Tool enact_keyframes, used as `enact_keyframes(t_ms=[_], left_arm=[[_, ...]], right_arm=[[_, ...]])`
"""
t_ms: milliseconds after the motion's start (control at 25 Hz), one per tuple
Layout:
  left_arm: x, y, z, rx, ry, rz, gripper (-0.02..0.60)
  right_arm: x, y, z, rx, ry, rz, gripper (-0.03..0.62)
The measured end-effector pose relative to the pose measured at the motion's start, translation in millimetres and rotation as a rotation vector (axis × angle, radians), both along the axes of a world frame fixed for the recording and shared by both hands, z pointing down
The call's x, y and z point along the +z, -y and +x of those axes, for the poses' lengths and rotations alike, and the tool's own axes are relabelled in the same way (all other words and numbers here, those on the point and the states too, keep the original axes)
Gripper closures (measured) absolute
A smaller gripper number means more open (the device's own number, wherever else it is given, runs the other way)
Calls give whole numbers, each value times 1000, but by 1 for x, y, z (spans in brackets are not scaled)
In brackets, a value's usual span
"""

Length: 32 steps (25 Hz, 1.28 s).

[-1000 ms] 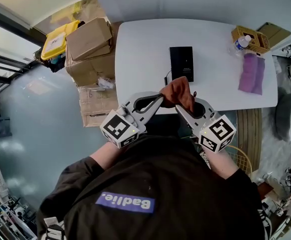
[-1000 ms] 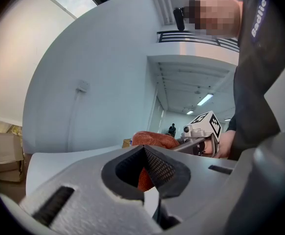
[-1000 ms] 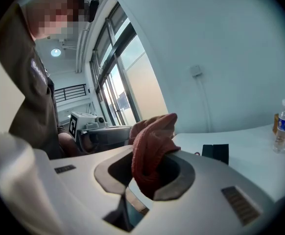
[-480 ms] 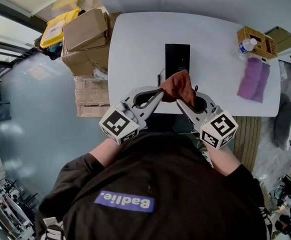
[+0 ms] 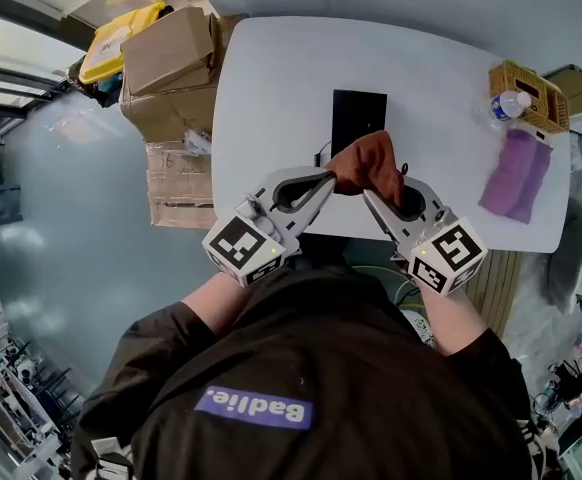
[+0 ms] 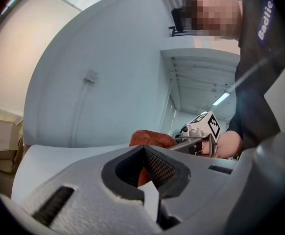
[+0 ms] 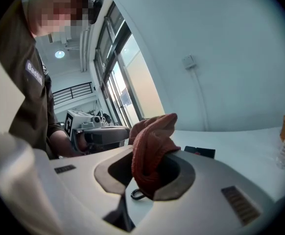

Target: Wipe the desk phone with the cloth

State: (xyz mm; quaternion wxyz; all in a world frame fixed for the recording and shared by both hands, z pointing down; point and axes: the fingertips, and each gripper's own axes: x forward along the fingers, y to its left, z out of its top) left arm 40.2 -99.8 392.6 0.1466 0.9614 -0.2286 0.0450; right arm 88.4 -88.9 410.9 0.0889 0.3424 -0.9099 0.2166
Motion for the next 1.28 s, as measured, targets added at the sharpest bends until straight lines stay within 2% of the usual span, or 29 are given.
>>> enact_keyframes(t_ms=[280,400,560,880,1080,1280], left_arm=[[-3,21,-4,-25,10,15,566],[1,28,-8,-43,2,9,566],[-7,29,-16,-67,-18,-24,566],[7,34,-38,-94,8,-57,566],[14,31,-45,-97,5,-71,566],[19,28,-50,-95,7,-79,566]], right_arm=[[27,41,12,7,-76,-2,500],[42,65,18,38,-99,-8,500],[64,97,17,68,-150,-8,500],[104,145,14,97,-252,-15,500],[125,156,4,83,-323,-8,500],[148,144,-3,67,-359,-27,499]])
